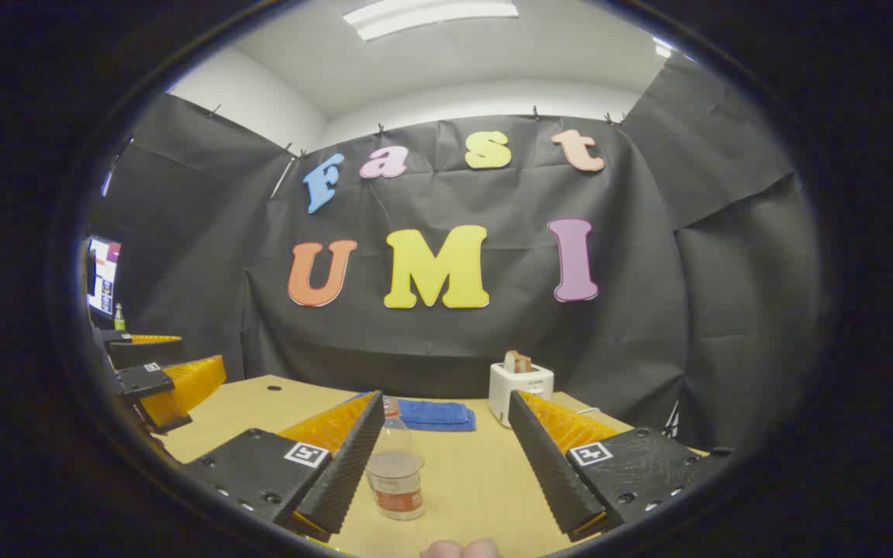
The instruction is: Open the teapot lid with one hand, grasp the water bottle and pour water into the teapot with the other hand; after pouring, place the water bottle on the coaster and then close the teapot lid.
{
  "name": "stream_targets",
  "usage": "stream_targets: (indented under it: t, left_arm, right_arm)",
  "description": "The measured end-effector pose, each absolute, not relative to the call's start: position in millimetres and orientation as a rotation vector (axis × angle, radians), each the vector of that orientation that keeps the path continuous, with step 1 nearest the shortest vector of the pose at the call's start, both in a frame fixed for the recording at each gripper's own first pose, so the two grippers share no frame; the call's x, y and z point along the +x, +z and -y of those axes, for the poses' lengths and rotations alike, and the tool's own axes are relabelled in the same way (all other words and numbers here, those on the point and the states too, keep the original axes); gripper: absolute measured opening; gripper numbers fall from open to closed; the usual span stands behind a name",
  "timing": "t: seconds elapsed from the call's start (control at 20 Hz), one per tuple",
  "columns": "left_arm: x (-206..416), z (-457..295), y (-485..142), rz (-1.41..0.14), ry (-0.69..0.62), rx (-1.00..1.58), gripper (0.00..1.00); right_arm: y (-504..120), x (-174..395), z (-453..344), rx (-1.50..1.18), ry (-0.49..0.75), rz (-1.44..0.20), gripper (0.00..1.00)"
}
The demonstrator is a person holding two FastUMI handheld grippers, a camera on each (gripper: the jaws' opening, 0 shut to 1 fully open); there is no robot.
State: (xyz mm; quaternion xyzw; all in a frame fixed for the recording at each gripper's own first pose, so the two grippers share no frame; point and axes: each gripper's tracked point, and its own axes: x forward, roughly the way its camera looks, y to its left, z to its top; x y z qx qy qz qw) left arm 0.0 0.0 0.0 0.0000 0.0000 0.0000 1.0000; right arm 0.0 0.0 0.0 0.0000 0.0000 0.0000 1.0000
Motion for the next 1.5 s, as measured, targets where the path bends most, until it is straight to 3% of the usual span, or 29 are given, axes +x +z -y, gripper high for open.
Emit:
stream_targets:
  t: [1.5]
  left_arm:
    - [13.3, -20.9, -28.8, -0.062, 0.048, -0.013, 0.96]
  right_arm:
    - [-25.2, 18.3, -4.1, 0.031, 0.010, -0.048, 0.94]
